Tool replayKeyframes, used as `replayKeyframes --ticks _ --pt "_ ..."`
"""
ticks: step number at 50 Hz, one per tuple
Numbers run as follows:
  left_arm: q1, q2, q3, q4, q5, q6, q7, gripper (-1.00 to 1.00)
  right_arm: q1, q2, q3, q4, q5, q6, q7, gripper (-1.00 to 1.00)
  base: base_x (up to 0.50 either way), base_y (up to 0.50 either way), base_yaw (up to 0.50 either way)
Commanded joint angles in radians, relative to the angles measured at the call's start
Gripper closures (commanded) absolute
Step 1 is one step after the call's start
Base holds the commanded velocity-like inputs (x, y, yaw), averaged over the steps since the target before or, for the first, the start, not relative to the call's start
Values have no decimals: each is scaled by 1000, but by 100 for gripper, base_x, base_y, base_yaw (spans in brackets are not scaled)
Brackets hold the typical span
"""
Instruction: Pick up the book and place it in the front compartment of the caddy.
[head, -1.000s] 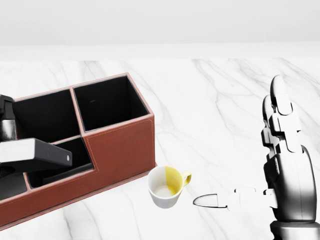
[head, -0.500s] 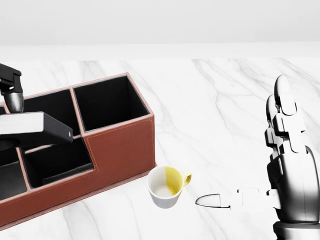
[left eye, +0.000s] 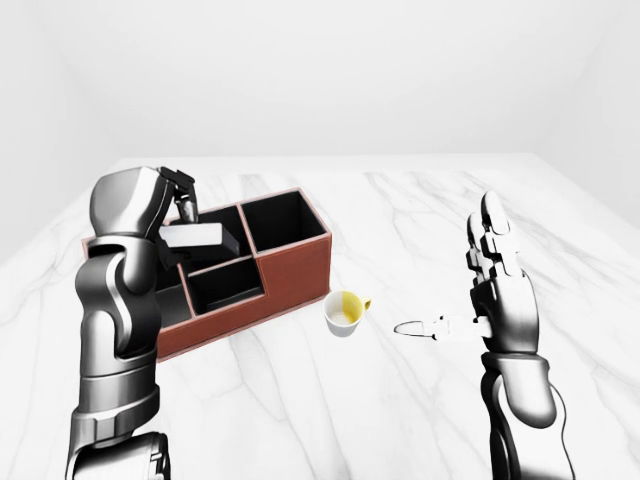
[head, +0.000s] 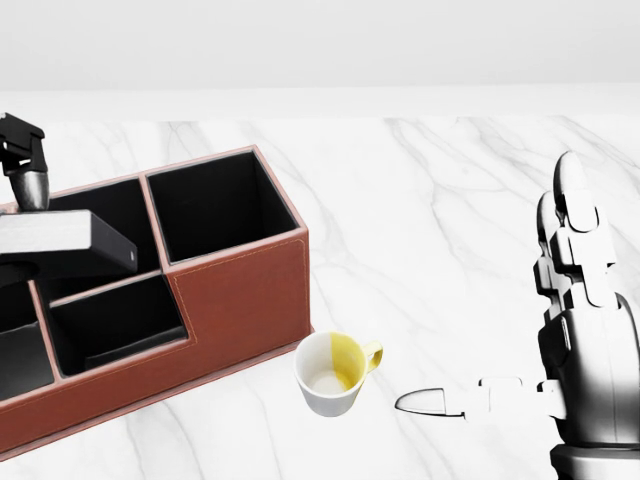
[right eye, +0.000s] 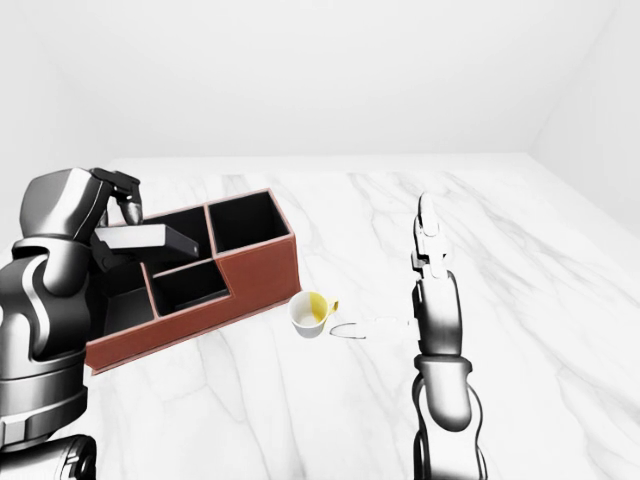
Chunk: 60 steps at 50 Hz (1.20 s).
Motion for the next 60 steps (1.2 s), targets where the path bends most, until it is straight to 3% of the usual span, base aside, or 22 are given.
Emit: replayKeyframes --ticks 1,18,37,47,51,52,53,60 --pt "-21 -3 6 -11 41 0 25 100 2 1 0 2 -2 0 -1 -100 0 0 0" --pt "-83 -5 -38 84 119 0 79 100 8 1 -2 -1 -6 0 -1 -100 0 0 0" --pt "-99 -13 -49 159 123 0 136 100 9 3 -3 -5 -6 0 0 -100 0 0 0" --pt "-110 -27 -64 138 143 0 75 100 13 2 -11 -9 -2 0 5 -100 0 0 0" --pt "-116 -24 -60 152 152 0 82 100 11 3 -7 -6 -5 0 6 -100 0 0 0" --pt "-95 -34 -55 160 145 0 114 100 12 2 -7 -4 -5 0 5 -100 0 0 0" --pt "-113 -26 -57 149 149 0 89 100 12 2 -6 -4 -5 0 6 -100 0 0 0" --pt "-111 -33 -67 172 155 0 107 100 14 2 -8 -7 -7 0 5 -100 0 0 0"
